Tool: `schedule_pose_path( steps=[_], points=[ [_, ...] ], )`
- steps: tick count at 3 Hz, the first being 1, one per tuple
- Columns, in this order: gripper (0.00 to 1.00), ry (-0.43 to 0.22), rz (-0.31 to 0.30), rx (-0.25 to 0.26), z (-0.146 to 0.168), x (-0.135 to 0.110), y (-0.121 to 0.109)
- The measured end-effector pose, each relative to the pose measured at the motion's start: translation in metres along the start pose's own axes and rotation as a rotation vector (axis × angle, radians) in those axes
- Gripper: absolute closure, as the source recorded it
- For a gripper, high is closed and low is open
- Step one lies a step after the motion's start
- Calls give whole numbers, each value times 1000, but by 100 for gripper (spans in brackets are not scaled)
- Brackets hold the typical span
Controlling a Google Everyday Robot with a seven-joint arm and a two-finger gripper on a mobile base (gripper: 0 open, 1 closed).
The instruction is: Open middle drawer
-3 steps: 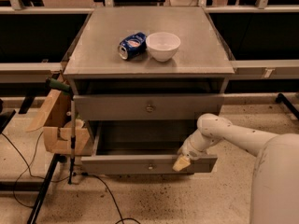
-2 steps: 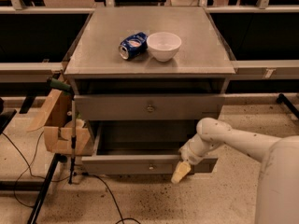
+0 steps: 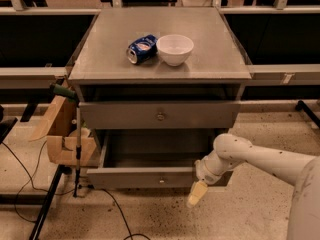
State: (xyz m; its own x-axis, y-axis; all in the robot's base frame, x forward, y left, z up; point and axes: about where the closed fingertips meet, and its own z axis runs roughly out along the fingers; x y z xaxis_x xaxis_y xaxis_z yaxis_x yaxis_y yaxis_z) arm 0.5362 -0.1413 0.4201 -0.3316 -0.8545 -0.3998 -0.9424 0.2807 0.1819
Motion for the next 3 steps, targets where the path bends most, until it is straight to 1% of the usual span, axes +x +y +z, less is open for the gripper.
schedule_pose_path(
  steps=[1, 3],
  points=[
    [19, 0, 0, 0, -1, -1, 0],
    [66, 1, -3, -4, -8, -5, 0]
  ],
)
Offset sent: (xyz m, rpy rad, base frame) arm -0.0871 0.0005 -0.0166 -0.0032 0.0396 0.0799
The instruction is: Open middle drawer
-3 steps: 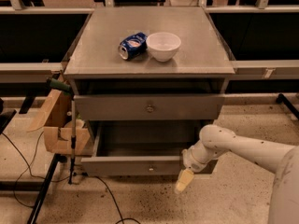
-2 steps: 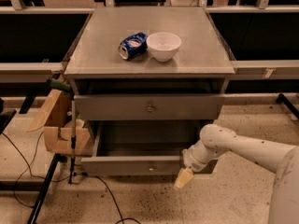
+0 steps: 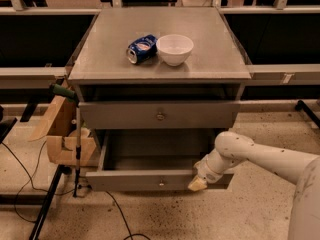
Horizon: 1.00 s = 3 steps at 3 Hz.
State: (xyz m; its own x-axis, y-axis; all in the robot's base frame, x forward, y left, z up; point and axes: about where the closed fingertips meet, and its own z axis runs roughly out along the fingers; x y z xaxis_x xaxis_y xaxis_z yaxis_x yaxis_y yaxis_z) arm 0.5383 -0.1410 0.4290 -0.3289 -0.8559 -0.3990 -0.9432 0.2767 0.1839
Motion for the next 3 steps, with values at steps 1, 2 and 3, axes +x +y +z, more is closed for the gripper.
schedule_pose_path(
  steps=[1, 2, 3],
  points=[
    [89, 0, 0, 0, -2, -2, -3],
    [100, 0, 0, 0, -3, -4, -7],
    [100, 0, 0, 0, -3, -5, -11]
  ],
)
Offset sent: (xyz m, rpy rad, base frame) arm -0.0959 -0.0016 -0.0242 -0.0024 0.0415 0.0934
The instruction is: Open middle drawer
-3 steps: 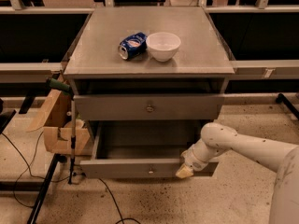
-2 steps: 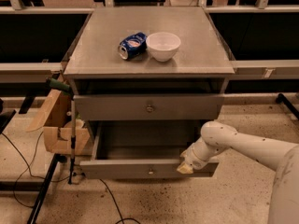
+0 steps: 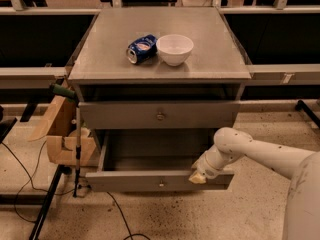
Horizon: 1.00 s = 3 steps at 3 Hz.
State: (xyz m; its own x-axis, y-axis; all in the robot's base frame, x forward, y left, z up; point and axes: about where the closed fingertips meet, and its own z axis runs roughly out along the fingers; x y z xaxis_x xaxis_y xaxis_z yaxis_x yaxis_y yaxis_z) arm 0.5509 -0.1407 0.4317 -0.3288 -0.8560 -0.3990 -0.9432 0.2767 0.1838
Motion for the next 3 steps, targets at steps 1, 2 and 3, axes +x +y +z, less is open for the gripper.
schedule_pose_path(
  steps=[1, 2, 3],
  points=[
    [100, 0, 0, 0, 0, -2, -4],
    [81, 0, 0, 0, 0, -3, -7],
    [58, 1, -2, -1, 0, -2, -6]
  ],
)
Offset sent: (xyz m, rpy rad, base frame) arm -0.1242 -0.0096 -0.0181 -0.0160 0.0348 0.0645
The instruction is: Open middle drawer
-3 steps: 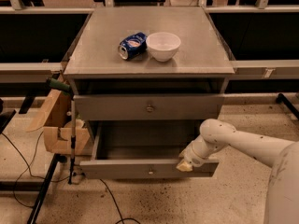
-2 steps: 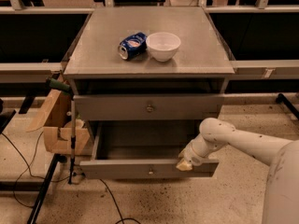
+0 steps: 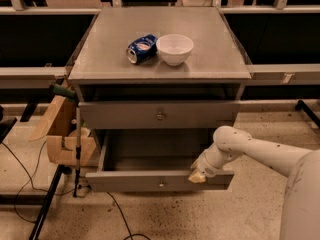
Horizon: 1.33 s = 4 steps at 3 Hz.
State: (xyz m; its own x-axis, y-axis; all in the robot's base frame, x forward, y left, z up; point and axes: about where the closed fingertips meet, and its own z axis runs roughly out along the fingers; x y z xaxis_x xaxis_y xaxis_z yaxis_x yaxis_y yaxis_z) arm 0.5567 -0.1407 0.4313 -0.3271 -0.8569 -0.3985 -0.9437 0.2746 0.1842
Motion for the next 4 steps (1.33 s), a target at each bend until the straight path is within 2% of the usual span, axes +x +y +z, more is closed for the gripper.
schedule_pose_path(
  steps=[2, 3, 4],
  points=[
    [12, 1, -1, 0, 0, -1, -3],
    [0, 11, -9, 6, -5, 7, 20],
    [0, 20, -28, 36, -20, 24, 68]
  ],
)
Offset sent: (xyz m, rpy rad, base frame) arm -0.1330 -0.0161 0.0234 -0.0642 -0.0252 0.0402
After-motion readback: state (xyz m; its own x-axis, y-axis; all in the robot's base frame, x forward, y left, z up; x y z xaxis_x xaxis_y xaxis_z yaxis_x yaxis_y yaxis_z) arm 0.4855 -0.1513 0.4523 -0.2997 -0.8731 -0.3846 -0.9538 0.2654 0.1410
